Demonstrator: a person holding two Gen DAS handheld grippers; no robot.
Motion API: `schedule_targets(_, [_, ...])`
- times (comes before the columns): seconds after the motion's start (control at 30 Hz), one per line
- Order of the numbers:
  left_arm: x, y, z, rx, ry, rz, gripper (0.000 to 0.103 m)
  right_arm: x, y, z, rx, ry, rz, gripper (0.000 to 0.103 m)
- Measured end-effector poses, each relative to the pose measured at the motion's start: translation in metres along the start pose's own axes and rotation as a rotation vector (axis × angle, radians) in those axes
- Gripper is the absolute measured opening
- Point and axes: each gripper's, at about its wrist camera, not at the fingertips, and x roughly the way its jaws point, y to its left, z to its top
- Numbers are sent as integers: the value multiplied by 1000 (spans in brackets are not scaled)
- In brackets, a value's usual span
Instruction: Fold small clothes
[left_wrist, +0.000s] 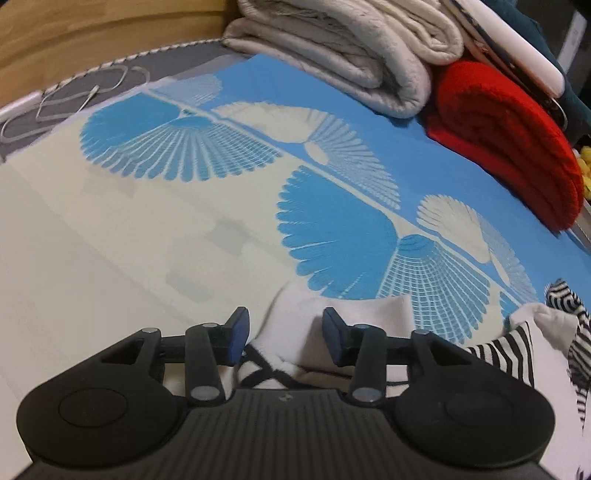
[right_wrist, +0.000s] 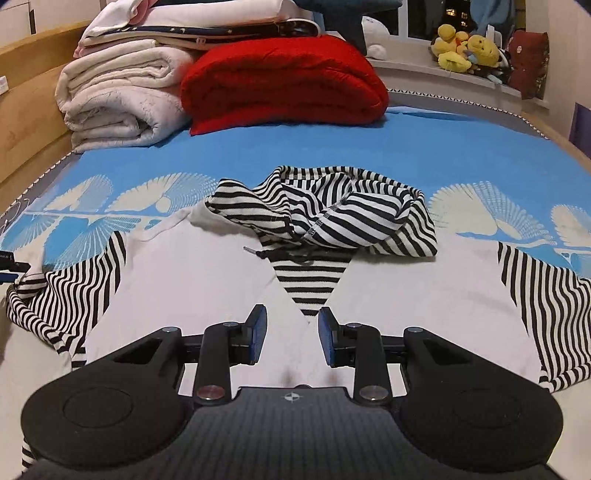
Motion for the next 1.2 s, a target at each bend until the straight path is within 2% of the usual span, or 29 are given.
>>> schedule_targets(0.03, [-1,-1,0,12,-3,-5,42,0,0,0,0,1,0,32])
schedule_targets(0.07, [-1,-2,0,12,-1,-13,27,-1,0,-1,3,0,3,32])
schedule_targets(0.1, [-3,-2,1,4,-1,-22,6,-1,-1,-1,10,-3,6,32])
schedule_targets(0.13, [-6,-3,2,-1,-10,-26,3,-2,-2,-1,17,-6,9,32])
schedule_targets(0.33, [-56,-30,23,-11,-108,-15,3,-11,-5,1,22,-22,8,32])
schedule_targets(0.4, [-82,-45,25,-79,-115,-16,3,-15,-9,3,42,-36,6,32])
schedule_targets(0.47, [-108,-69,20,-148,-84,-35,2,-18,-15,4,74,-45,4,32])
schedule_targets(0.6, [-163,-141,-13,-171,-116,-165,2,-23,-23,5,127,-40,16,32])
schedule_targets(0.67, [-166,-180,-31,-150,-99,-244,2,-26,-28,5,155,-39,22,32])
schedule_targets(0.73, [-160,-223,-49,-116,-71,-359,2,-30,-36,6,187,-47,18,32])
schedule_targets(0.83, [-146,-285,-75,-107,33,-540,2,-38,-52,7,244,-65,5,31])
schedule_targets(0.93, [-136,-342,-100,-70,188,-725,3,-43,-73,6,316,-71,-23,32])
schedule_targets(1.0, [-129,-362,-105,-24,260,-809,10,-41,-89,4,378,-58,-42,32])
schedule_targets(1.03, [-127,-364,-104,-8,244,-788,15,-39,-96,2,411,-50,-43,32])
schedule_targets(1.07, [-125,-361,-101,4,202,-732,17,-36,-104,0,449,-38,-43,32])
schedule_targets(1.2, [-107,-340,-85,20,106,-523,18,-15,-124,-11,563,29,-46,37])
